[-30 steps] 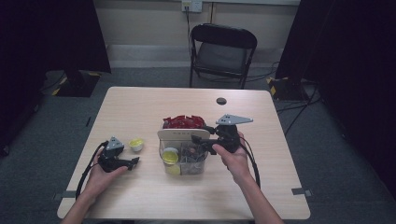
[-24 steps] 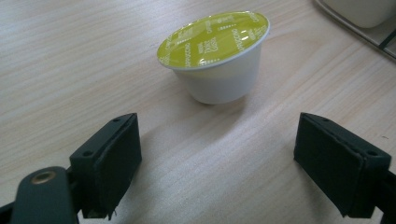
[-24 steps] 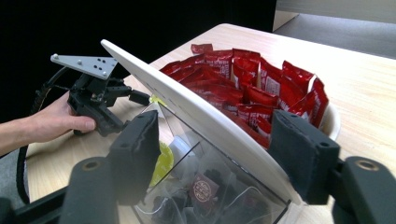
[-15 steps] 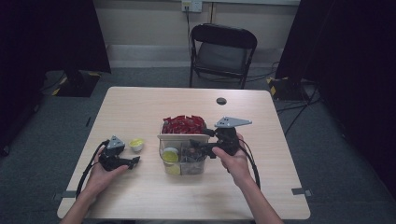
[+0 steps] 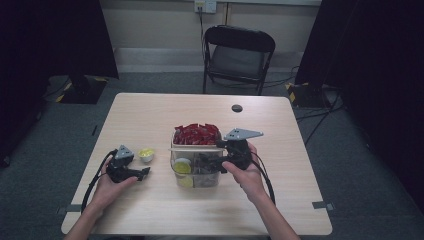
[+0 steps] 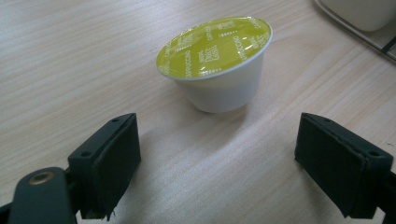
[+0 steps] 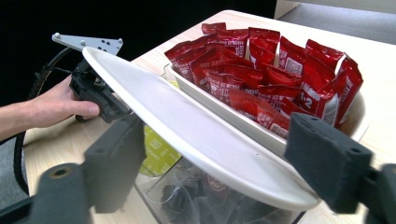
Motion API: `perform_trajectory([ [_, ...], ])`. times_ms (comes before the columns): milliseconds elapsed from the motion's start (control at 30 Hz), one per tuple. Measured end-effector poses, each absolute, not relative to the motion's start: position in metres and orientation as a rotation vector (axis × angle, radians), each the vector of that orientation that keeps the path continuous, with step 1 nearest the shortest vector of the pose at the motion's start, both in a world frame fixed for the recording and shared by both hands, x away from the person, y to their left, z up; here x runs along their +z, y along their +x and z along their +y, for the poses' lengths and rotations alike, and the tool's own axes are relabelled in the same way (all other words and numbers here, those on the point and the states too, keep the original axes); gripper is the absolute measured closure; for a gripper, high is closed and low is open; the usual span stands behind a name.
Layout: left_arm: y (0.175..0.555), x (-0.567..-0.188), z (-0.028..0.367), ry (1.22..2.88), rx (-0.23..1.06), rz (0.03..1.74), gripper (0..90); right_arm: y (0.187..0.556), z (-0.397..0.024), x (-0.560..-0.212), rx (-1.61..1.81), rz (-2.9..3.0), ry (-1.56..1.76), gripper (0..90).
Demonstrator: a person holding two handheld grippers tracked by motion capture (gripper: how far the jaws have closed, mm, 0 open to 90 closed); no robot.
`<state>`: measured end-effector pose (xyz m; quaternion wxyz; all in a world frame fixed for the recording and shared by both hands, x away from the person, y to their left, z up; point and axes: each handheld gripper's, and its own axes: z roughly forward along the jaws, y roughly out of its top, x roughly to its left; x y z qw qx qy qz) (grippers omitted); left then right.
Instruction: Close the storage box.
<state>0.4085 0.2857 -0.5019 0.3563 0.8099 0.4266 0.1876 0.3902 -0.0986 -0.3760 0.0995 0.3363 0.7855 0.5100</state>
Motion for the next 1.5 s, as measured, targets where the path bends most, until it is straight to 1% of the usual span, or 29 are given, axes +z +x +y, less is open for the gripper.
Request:
perform_trajectory([
  [333, 0.409, -0.502, 0.286, 2.095, 0.483, 1.097, 13.6, 0.379, -0.109, -0.384, 1.442, 2.253, 1.068, 14.7],
  [767, 0.409, -0.502, 0.286, 2.096, 0.482, 1.098, 13.6, 0.368, -0.124, -0.412, 1.432, 2.308, 1.090, 14.7],
  [1067, 0.409, -0.502, 0.286, 2.095, 0.483, 1.097, 13.6, 0.364, -0.125, -0.429, 1.380, 2.342, 1.084, 14.7],
  [1500, 0.409, -0.502, 0.286, 2.096, 0.482, 1.098, 13.6, 0.358, -0.136, -0.442, 1.338, 2.352, 1.117, 15.3],
])
